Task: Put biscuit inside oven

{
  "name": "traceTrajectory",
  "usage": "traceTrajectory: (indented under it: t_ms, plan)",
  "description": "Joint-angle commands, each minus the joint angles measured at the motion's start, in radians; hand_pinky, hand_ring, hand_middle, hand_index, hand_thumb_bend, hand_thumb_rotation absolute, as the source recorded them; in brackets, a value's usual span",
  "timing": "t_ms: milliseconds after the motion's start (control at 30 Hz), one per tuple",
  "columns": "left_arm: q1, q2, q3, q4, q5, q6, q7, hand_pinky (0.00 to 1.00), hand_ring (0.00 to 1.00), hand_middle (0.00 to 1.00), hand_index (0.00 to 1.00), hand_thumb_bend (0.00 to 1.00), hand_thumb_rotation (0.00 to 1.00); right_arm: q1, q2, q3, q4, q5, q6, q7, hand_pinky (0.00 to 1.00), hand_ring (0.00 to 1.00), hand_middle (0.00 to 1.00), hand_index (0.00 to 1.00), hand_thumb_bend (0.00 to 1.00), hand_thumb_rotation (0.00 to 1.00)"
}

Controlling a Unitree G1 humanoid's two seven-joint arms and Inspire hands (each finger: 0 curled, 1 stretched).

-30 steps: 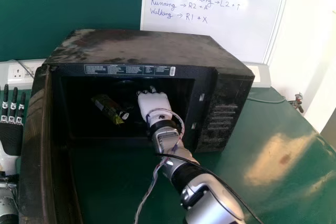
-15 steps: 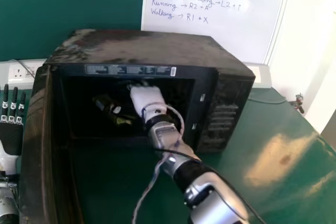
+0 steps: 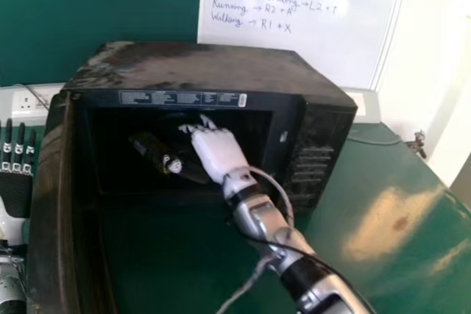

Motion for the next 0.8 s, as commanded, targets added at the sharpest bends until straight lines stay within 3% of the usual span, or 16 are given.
traceTrajectory:
  t_ms: [0,167,433,600,767]
  plan:
    - [0.052,-0.042,0.001,0.052,0.008,0.003,0.006,0.00,0.00,0.48,0.49,0.51,0.00,0.044,-0.025,-0.023,-0.044,-0.004,-0.023,-0.028,0.59,0.69,0.73,0.74,0.80,0.37]
    - [0.051,-0.038,0.000,0.058,0.011,-0.001,0.005,0.00,0.00,0.48,0.49,0.51,0.00,0.126,-0.061,-0.066,-0.125,0.011,-0.076,-0.044,0.58,0.66,0.71,0.72,0.78,0.31]
    - [0.049,-0.036,0.002,0.061,0.005,0.005,0.014,0.00,0.00,0.48,0.49,0.51,0.00,0.240,-0.113,-0.117,-0.233,0.006,-0.168,-0.079,0.56,0.64,0.68,0.70,0.71,0.35]
    - [0.045,-0.030,0.002,0.075,0.011,-0.006,0.003,0.00,0.00,0.48,0.49,0.51,0.00,0.296,-0.129,-0.144,-0.275,0.002,-0.223,-0.123,0.53,0.60,0.65,0.67,0.74,0.27]
    - [0.046,-0.035,0.001,0.067,0.010,-0.012,0.008,0.00,0.00,0.48,0.49,0.51,0.00,0.332,-0.145,-0.163,-0.274,-0.007,-0.316,-0.214,0.47,0.55,0.61,0.64,0.74,0.26]
